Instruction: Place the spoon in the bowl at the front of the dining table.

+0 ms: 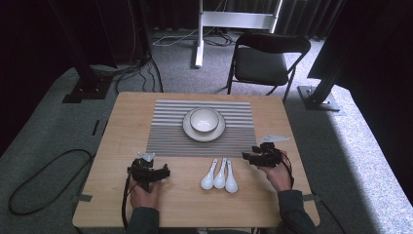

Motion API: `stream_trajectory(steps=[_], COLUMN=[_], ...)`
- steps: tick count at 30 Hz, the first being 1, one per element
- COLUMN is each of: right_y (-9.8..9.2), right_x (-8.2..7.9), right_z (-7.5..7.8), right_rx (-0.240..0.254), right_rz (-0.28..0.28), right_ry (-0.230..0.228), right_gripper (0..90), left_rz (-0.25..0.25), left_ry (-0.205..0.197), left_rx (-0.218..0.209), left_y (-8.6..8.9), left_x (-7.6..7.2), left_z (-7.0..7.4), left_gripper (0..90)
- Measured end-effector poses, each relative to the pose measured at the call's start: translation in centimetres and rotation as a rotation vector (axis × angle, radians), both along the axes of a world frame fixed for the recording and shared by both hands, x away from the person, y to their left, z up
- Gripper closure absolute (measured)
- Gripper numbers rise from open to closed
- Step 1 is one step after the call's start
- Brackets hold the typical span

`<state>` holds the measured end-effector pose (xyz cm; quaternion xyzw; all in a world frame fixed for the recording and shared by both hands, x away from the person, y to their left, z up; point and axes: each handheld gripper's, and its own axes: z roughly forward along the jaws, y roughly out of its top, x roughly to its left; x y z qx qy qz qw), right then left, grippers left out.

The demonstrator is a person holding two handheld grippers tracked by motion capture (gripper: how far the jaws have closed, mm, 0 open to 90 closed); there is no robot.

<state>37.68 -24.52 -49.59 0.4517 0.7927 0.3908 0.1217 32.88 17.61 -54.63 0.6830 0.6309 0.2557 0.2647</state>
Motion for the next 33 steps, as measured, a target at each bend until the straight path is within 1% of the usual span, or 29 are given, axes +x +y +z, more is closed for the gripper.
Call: stream_trajectory(steps=[13,15,19,22,24,25,28,33], right_y=[1.1,1.3,2.0,2.5,2.7,3.1,3.6,4.2], right_x=[-0.2,-0.3,-0.3,-0.4,-0.4,-0.5,-0.5,-0.6], right_z=[-0.2,-0.2,-0.5,-0.7,-0.8,-1.0,-1.4,-1.7], right_rx=[0.0,0.004,-0.008,-0.002,-0.004,-0.015,-0.024,-0.03], right_rz=[0.043,0.053,0.078,0.096,0.102,0.116,0.131,0.147], right_ry=[0.009,0.011,0.018,0.028,0.029,0.035,0.047,0.053], right_gripper=[40.8,40.7,40.7,40.8,40.8,40.8,40.8,40.9], left_rz=[0.0,-0.001,-0.001,0.0,0.0,0.0,0.0,0.0], left_ry=[0.0,0.0,0.0,-0.001,-0.002,-0.001,-0.002,-0.001], left_rx=[0.0,0.001,0.0,-0.001,-0.001,-0.001,-0.001,0.0], left_y=[0.0,0.0,0.0,0.0,0.0,0.0,0.0,0.0], left_x=[0.0,0.0,0.0,0.0,0.0,0.0,0.0,0.0], left_z=[0.0,0.0,0.0,0.0,0.0,0.0,0.0,0.0], left_gripper=[2.6,2.6,2.6,2.6,2.6,2.6,2.6,2.6])
